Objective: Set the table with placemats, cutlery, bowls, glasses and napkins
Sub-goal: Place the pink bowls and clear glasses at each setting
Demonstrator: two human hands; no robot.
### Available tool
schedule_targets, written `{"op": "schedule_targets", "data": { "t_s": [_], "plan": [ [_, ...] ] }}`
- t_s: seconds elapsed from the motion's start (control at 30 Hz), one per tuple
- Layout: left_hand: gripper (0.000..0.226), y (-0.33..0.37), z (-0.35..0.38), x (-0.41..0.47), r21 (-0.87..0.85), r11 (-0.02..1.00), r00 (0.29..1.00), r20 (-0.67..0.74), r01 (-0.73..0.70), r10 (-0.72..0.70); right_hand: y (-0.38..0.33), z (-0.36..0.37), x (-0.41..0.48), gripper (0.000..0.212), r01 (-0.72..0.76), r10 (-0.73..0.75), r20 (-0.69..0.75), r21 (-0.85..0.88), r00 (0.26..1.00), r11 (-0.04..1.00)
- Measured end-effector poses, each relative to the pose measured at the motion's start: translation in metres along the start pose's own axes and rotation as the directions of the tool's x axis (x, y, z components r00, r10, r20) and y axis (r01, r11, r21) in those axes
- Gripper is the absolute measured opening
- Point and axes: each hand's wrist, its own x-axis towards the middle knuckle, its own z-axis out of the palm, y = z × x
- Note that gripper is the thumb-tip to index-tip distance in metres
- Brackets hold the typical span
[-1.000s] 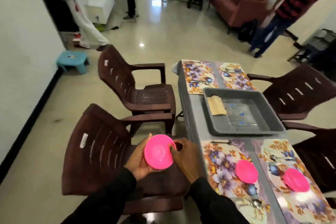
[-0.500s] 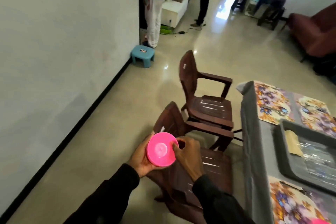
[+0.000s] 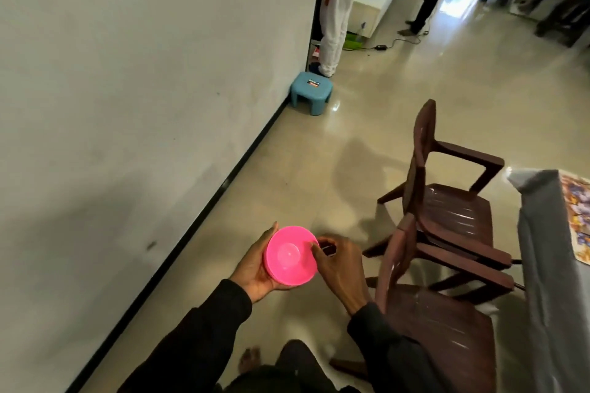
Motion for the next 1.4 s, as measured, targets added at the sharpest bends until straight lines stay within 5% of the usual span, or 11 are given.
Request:
{"op": "schedule_targets", "data": {
  "t_s": [0.47, 1.1, 1.4],
  "plan": [
    [0.059, 0.155, 0.029, 0.157, 0.033, 0.998, 0.999, 0.009, 0.047, -0.048, -0.007, 0.024, 0.208, 0.020, -0.045, 0.048, -0.045, 0.073, 0.998, 0.996],
    [0.052, 0.331, 0.277, 0.428, 0.226, 0.957, 0.968, 0.127, 0.183, -0.216, 0.055, -0.116, 0.531, 0.024, -0.198, 0.218, -0.251, 0.102, 0.943, 0.975],
    [0.066, 0.400, 0.397, 0.582, 0.363, 0.862, 0.885, 0.170, 0.354, -0.434, 0.097, -0.177, 0.676, 0.027, -0.338, 0.361, -0.378, 0.127, 0.853, 0.932]
  ]
}}
